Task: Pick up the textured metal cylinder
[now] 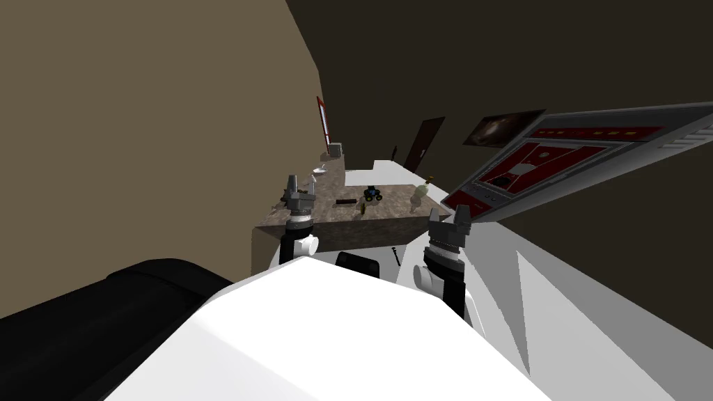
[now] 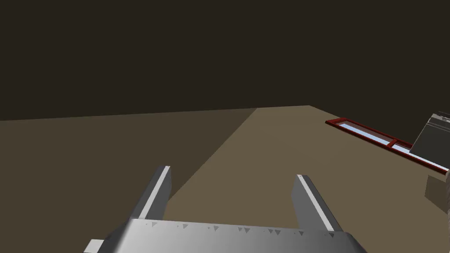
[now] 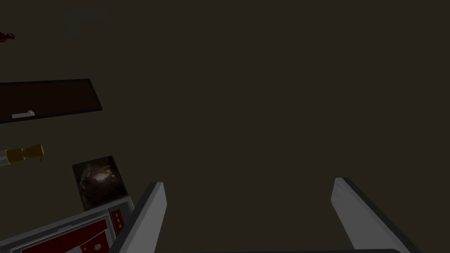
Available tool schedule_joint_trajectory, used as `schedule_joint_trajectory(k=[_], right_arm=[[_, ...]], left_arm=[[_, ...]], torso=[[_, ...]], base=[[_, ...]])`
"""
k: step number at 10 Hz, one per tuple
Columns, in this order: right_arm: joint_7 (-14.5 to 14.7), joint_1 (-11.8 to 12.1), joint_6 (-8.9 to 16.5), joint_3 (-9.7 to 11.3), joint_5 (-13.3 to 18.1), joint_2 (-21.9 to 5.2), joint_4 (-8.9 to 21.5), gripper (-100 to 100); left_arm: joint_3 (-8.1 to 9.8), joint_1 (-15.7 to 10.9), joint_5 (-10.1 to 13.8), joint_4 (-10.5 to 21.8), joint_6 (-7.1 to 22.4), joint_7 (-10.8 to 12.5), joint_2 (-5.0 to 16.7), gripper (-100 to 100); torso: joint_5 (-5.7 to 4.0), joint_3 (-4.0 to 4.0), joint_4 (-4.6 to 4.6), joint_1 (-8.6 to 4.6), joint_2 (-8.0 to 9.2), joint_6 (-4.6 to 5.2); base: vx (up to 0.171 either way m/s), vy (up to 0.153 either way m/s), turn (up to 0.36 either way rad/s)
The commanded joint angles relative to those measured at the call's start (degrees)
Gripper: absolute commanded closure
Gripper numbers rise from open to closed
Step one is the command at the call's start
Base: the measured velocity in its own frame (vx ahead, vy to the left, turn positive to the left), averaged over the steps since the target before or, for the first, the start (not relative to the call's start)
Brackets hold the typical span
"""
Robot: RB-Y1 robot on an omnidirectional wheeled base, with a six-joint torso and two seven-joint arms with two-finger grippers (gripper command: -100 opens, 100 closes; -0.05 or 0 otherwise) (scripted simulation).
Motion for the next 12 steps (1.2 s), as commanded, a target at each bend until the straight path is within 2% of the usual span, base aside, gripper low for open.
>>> schedule_joint_trajectory(k=[1,6,7,8,9,10,11,12], right_arm=[[0.0,0.0,0.0,0.0,0.0,0.0,0.0,0],[0.0,0.0,0.0,0.0,0.0,0.0,0.0,0],[0.0,0.0,0.0,0.0,0.0,0.0,0.0,0],[0.0,0.0,0.0,0.0,0.0,0.0,0.0,0],[0.0,0.0,0.0,0.0,0.0,0.0,0.0,0],[0.0,0.0,0.0,0.0,0.0,0.0,0.0,0],[0.0,0.0,0.0,0.0,0.0,0.0,0.0,0],[0.0,0.0,0.0,0.0,0.0,0.0,0.0,0]], left_arm=[[0.14,-0.6,0.1,0.8,0.9,0.0,2.4,-100],[1.34,-5.3,0.9,6.6,7.3,-0.1,10.2,-100],[1.34,-5.3,0.9,6.6,7.8,-0.1,10.2,-100],[1.70,-6.7,1.1,8.3,9.9,-0.1,11.5,-100],[1.70,-6.7,1.1,8.3,9.9,-0.1,11.5,-100],[2.10,-8.2,1.4,10.0,12.1,-0.1,12.8,-100],[2.10,-8.2,1.4,10.0,12.1,-0.1,12.8,-100],[2.53,-9.8,1.7,11.9,14.3,-0.1,14.1,-100]], torso=[[0.00,0.00,0.00,0.00,0.00,0.00],[-0.05,0.06,0.02,-0.22,0.11,0.01],[-0.06,0.09,0.03,-0.26,0.16,0.01],[-0.05,0.08,0.03,-0.20,0.14,0.00],[-0.03,0.08,0.03,-0.14,0.13,0.00],[-0.03,0.07,0.03,-0.13,0.12,0.01],[-0.03,0.08,0.03,-0.16,0.15,0.00],[-0.04,0.07,0.03,-0.16,0.11,0.00]], base=[[-0.007,-0.011,-0.003],[-0.032,-0.050,-0.003],[-0.040,-0.052,0.001],[-0.033,-0.041,-0.004],[-0.034,-0.034,0.002],[-0.045,-0.045,-0.005],[-0.029,-0.044,0.000],[-0.045,-0.062,-0.001]])
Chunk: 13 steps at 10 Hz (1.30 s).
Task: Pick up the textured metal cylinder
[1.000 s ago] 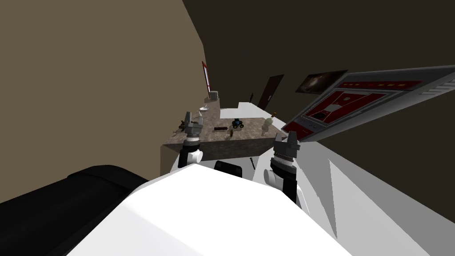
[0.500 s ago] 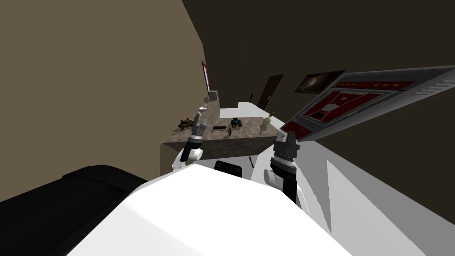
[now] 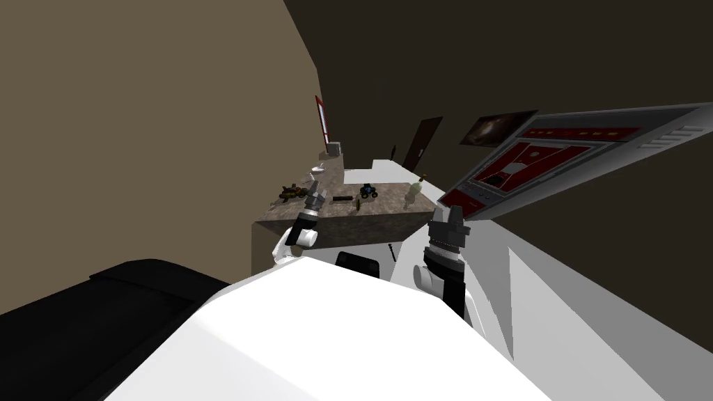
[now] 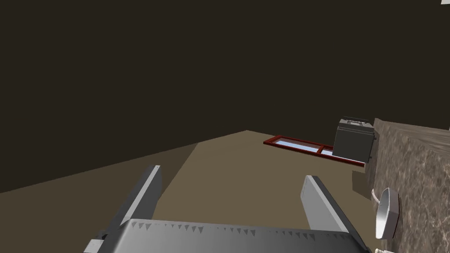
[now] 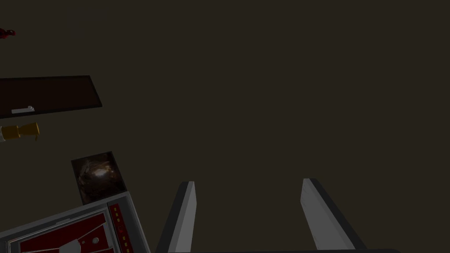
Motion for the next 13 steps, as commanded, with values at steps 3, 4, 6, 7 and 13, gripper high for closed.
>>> schedule_joint_trajectory(k=[3,4,6,7,13], right_arm=[[0.0,0.0,0.0,0.0,0.0,0.0,0.0,0],[0.0,0.0,0.0,0.0,0.0,0.0,0.0,0],[0.0,0.0,0.0,0.0,0.0,0.0,0.0,0],[0.0,0.0,0.0,0.0,0.0,0.0,0.0,0],[0.0,0.0,0.0,0.0,0.0,0.0,0.0,0]], left_arm=[[0.82,-2.6,0.5,2.6,4.4,0.0,2.0,-100],[1.29,-4.4,0.8,4.7,6.7,0.0,3.1,-100],[1.78,-6.3,1.2,6.8,9.4,-0.1,4.3,-100],[1.78,-6.3,1.2,6.8,9.9,-0.1,4.3,-100],[3.25,-12.1,2.5,13.4,18.9,-0.1,7.8,-100]], torso=[[0.00,0.01,0.01,0.02,0.01,0.00],[0.00,0.00,0.00,0.04,-0.01,-0.01],[-0.01,-0.01,0.00,0.03,-0.02,-0.01],[0.00,0.00,0.00,0.02,-0.01,0.00],[-0.01,0.00,0.01,0.00,0.00,0.00]], base=[[-0.042,-0.052,-0.001],[-0.034,-0.061,-0.004],[-0.039,-0.054,-0.001],[-0.047,-0.053,-0.004],[-0.043,-0.062,-0.005]])
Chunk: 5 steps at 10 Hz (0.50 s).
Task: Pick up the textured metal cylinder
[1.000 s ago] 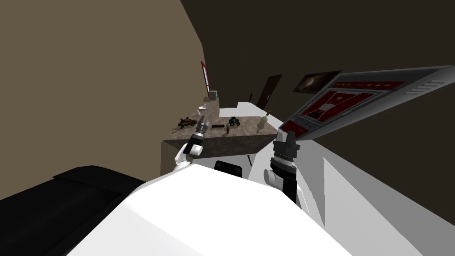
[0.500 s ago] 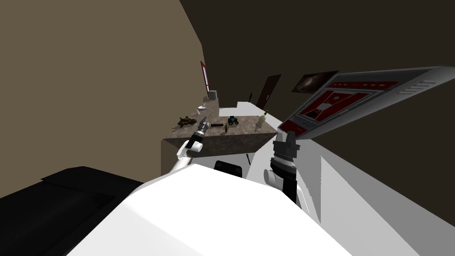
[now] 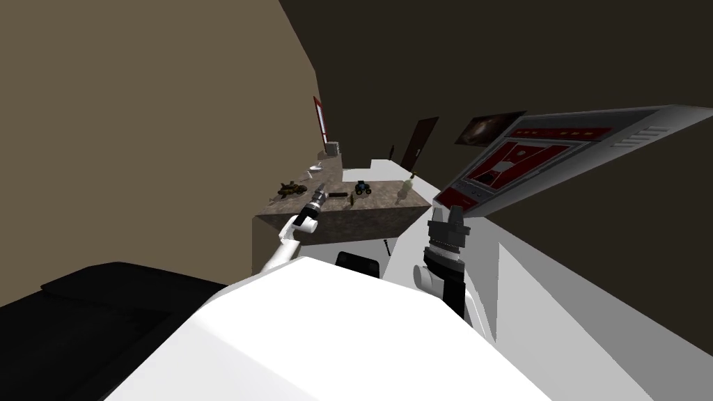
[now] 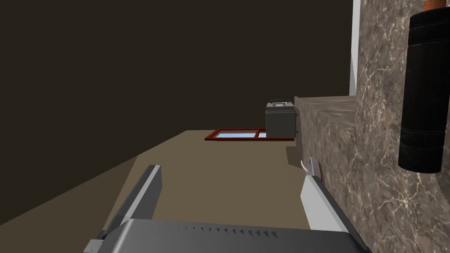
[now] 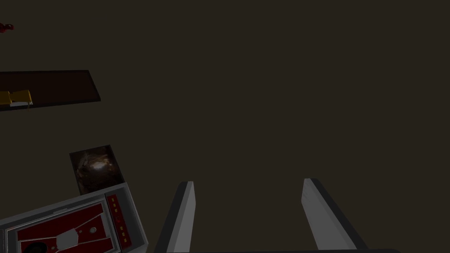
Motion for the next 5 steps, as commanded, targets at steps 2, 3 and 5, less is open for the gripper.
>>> schedule_joint_trajectory(k=[2,3,5], right_arm=[[0.0,0.0,0.0,0.0,0.0,0.0,0.0,0],[0.0,0.0,0.0,0.0,0.0,0.0,0.0,0],[0.0,0.0,0.0,0.0,0.0,0.0,0.0,0]], left_arm=[[0.56,-2.1,0.6,2.8,4.1,0.1,1.4,-100],[1.02,-4.2,1.2,5.2,5.6,0.0,2.5,-100],[1.45,-6.3,1.9,7.8,8.9,0.0,3.6,-100]], torso=[[0.00,-0.01,-0.01,-0.04,-0.02,0.00],[0.00,-0.02,-0.01,0.00,-0.04,0.00],[0.00,-0.04,-0.02,0.01,-0.06,0.00]], base=[[-0.029,-0.061,-0.006],[-0.025,-0.054,-0.019],[-0.025,-0.054,-0.012]])
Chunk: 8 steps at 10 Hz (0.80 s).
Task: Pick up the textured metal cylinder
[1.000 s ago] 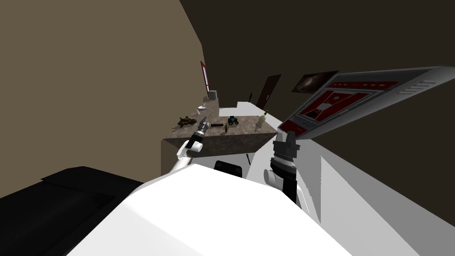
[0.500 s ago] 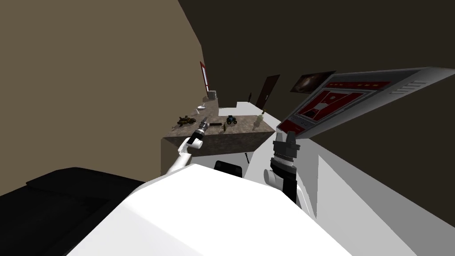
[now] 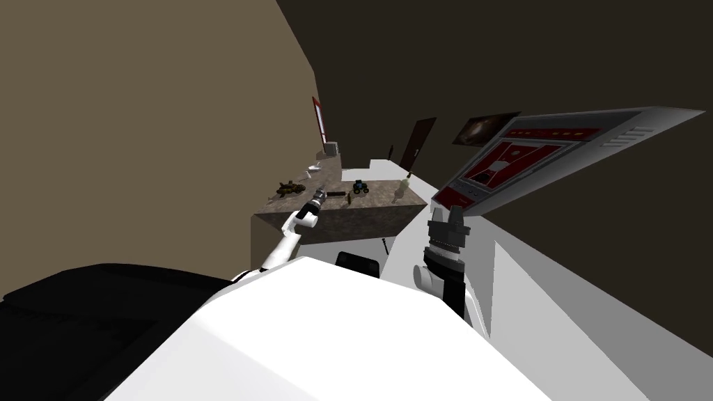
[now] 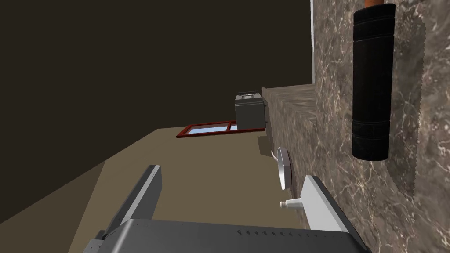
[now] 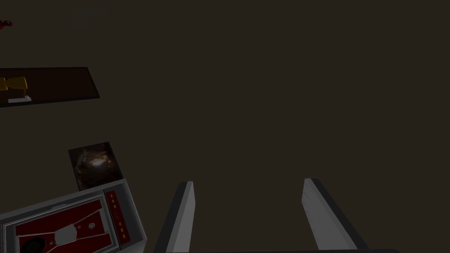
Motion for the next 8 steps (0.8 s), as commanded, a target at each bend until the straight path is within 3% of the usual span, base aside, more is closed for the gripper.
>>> schedule_joint_trajectory(k=[1,4,5,6,8], right_arm=[[0.0,0.0,0.0,0.0,0.0,0.0,0.0,0],[0.0,0.0,0.0,0.0,0.0,0.0,0.0,0],[0.0,0.0,0.0,0.0,0.0,0.0,0.0,0],[0.0,0.0,0.0,0.0,0.0,0.0,0.0,0],[0.0,0.0,0.0,0.0,0.0,0.0,0.0,0]], left_arm=[[0.37,-0.8,0.7,1.2,2.7,0.3,1.2,-100],[1.16,-5.0,2.2,6.3,7.6,0.3,3.2,-100],[1.16,-5.0,2.2,6.4,9.4,0.3,3.2,-100],[1.51,-7.1,3.0,9.0,11.1,0.3,4.1,-100],[1.51,-7.1,3.0,9.1,12.7,0.3,4.1,-100]], torso=[[0.00,0.00,0.00,0.00,0.00,0.00],[0.01,-0.04,-0.02,0.05,-0.08,0.00],[0.00,-0.05,-0.02,0.02,-0.10,0.00],[0.01,-0.05,-0.02,0.07,-0.10,-0.02],[0.02,-0.07,-0.02,0.11,-0.12,-0.02]], base=[[-0.021,-0.042,-0.009],[-0.005,-0.049,-0.019],[-0.001,-0.040,-0.015],[0.001,-0.041,-0.029],[0.008,-0.019,-0.003]])
